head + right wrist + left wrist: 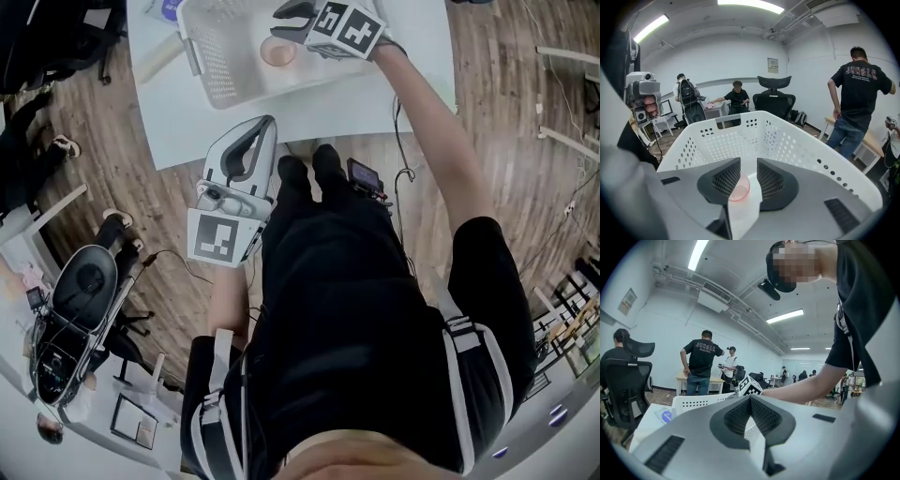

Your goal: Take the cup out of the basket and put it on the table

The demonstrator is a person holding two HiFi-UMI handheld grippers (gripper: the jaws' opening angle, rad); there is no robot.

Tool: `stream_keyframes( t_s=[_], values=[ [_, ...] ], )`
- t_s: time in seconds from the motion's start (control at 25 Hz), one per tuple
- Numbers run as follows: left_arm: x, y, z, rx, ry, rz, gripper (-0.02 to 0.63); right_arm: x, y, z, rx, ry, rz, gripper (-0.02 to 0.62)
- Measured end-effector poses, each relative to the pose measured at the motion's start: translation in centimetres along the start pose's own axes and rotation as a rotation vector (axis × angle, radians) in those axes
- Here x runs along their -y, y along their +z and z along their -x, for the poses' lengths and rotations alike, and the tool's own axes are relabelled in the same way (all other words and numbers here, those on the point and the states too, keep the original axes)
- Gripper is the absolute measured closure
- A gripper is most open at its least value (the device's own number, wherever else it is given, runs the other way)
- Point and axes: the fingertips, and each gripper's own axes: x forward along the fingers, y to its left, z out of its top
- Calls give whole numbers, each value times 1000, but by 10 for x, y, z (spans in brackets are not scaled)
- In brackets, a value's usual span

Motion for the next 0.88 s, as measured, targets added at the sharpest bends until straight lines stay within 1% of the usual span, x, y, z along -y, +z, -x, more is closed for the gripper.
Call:
stream_keyframes(
  t_s=[0.36, 0.52, 0.88],
  values=[
    [-11, -6, -2, -17, 15, 4, 586, -1, -26, -33, -68, 68, 1, 483],
    [-12, -4, -3, -6, 21, -1, 586, -1, -39, -42, -107, 88, -2, 483],
    [-12, -4, 5, -7, 39, -1, 586, 2, -61, -63, -192, 102, -8, 485]
  ],
)
